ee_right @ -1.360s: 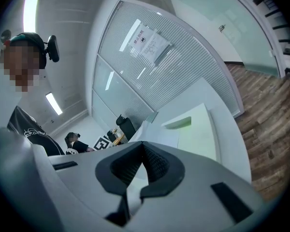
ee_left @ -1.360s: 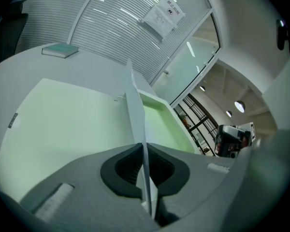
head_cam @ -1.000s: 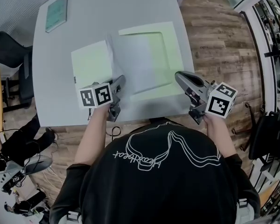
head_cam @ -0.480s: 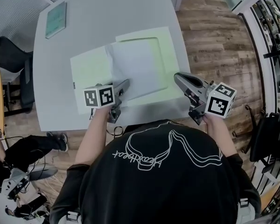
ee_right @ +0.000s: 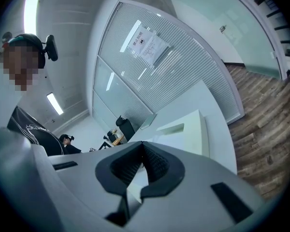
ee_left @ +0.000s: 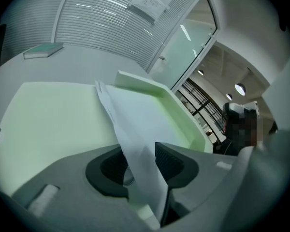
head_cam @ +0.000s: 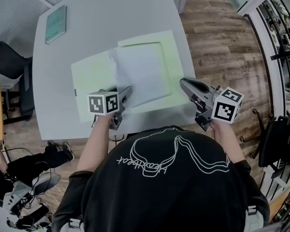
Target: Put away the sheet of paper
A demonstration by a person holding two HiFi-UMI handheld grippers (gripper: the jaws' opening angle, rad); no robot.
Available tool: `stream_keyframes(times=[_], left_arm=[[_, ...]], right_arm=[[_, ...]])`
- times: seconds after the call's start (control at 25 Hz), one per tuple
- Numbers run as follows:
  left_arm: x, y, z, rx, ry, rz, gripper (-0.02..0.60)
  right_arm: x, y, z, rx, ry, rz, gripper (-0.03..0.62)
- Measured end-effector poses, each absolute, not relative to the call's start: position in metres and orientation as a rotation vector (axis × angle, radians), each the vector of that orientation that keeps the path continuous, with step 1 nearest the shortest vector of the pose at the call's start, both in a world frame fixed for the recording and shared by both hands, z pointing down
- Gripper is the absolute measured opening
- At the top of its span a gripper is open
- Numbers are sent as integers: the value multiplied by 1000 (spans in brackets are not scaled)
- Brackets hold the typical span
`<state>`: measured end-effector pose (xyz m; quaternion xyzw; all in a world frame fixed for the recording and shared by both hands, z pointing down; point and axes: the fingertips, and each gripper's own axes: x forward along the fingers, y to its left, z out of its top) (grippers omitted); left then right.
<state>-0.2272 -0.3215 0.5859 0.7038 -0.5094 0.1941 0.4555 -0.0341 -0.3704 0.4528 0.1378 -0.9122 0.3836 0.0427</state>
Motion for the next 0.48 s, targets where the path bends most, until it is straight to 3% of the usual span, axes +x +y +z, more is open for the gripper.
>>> stream_keyframes(times=[0.48], left_arm=[[-194,-342,592,1824,-1142,573,172]], right_arm=[[-13,-373,459,508,-2780,1184,9]])
